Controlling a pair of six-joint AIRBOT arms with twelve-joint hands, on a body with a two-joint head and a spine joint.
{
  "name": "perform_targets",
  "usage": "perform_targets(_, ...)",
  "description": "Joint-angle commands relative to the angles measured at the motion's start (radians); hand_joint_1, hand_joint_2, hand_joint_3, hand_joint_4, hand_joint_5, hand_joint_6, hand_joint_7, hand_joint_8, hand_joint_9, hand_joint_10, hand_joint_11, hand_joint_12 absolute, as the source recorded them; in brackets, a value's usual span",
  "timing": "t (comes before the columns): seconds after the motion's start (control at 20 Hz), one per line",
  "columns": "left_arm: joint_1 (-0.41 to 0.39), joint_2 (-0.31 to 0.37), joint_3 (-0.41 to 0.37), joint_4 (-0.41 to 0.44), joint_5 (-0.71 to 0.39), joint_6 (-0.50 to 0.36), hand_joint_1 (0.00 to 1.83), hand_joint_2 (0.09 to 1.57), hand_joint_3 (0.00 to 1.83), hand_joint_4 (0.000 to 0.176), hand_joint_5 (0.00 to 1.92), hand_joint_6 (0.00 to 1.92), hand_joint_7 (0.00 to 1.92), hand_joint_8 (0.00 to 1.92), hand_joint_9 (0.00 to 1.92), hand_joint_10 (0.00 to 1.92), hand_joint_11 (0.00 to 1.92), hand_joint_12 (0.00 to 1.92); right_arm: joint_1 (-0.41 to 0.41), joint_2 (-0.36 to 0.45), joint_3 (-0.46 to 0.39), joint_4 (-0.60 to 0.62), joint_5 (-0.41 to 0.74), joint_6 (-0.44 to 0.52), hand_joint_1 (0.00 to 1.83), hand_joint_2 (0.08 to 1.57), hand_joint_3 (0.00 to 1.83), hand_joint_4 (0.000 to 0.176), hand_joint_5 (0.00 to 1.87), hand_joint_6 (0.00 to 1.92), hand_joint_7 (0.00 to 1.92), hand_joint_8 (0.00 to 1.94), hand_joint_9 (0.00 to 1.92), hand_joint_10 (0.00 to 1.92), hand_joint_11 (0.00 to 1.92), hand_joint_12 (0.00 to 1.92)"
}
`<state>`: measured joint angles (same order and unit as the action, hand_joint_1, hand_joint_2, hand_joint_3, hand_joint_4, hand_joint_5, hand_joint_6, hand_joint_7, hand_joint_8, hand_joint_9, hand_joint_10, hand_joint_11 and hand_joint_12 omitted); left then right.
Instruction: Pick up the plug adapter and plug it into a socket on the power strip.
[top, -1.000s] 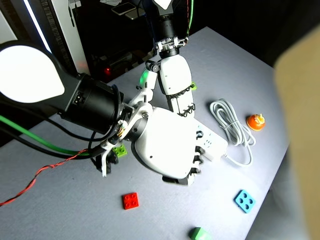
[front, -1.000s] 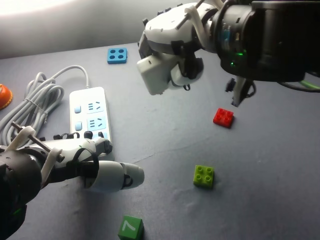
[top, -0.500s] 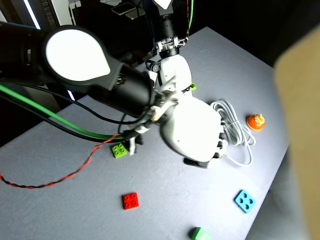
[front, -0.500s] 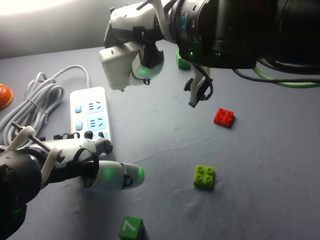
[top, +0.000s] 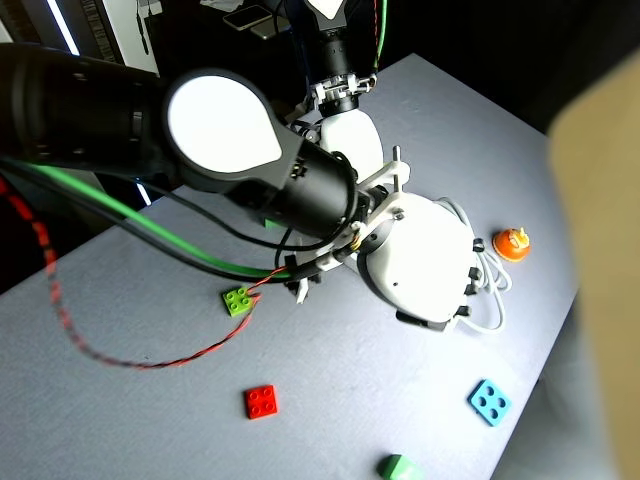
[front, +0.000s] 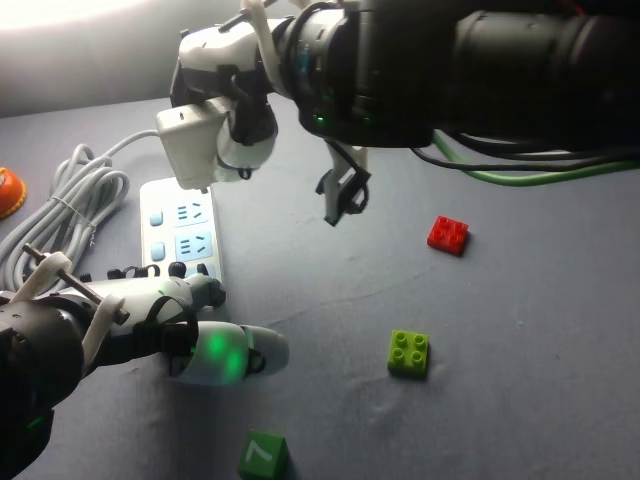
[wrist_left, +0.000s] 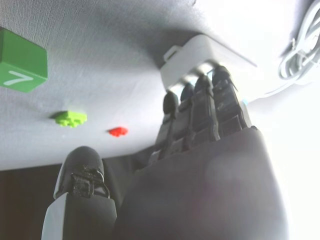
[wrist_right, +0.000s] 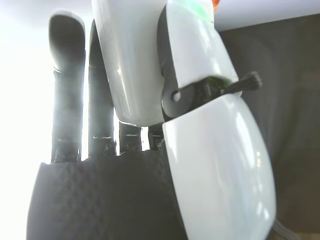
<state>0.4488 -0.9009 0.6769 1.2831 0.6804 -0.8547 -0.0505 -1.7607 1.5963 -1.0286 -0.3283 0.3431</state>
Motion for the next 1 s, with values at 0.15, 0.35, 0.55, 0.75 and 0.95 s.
perform_targets(0.15, -0.003, 0.003, 0.003, 0.034, 0.01, -0.003, 0.0, 1.17, 0.0, 0.0, 0.0, 0.0, 0.0, 0.0, 0.0, 0.0, 0.0, 0.0, 0.01, -0.056, 0.09, -0.032, 0.067, 0.023, 1.36, 1.19, 0.0, 0.0, 0.76, 1.1, 0.85, 1.24, 0.81, 1.45, 0.75, 1.5)
perform_targets(0.35, -0.003, 0.003, 0.002, 0.034, 0.012, -0.003, 0.0, 1.16, 0.0, 0.0, 0.0, 0.0, 0.0, 0.0, 0.0, 0.0, 0.0, 0.0, -0.006, -0.097, 0.146, 0.0, 0.085, 0.025, 1.36, 1.17, 0.0, 0.0, 0.8, 1.03, 0.88, 1.2, 0.82, 1.43, 0.77, 1.48)
perform_targets(0.55, -0.003, 0.003, 0.002, 0.034, 0.018, -0.003, 0.0, 1.17, 0.0, 0.0, 0.0, 0.0, 0.0, 0.0, 0.0, 0.0, 0.0, 0.0, -0.02, -0.12, 0.186, 0.017, 0.123, 0.047, 1.36, 1.17, 0.0, 0.0, 0.78, 1.06, 0.87, 1.2, 0.83, 1.42, 0.8, 1.45)
perform_targets(0.75, -0.002, 0.003, 0.002, 0.034, 0.018, -0.003, 0.0, 1.17, 0.0, 0.0, 0.0, 0.0, 0.0, 0.0, 0.0, 0.0, 0.0, 0.0, -0.035, -0.141, 0.193, 0.017, 0.122, 0.024, 1.36, 1.17, 0.0, 0.0, 0.81, 1.03, 0.88, 1.19, 0.83, 1.42, 0.78, 1.46)
perform_targets(0.95, 0.002, 0.005, 0.0, 0.034, 0.018, -0.003, 0.0, 1.17, 0.0, 0.0, 0.0, 0.0, 0.0, 0.0, 0.0, 0.0, 0.0, 0.0, -0.043, -0.169, 0.221, 0.017, 0.107, 0.036, 1.36, 1.17, 0.0, 0.0, 0.82, 1.01, 0.87, 1.2, 0.81, 1.45, 0.77, 1.49)
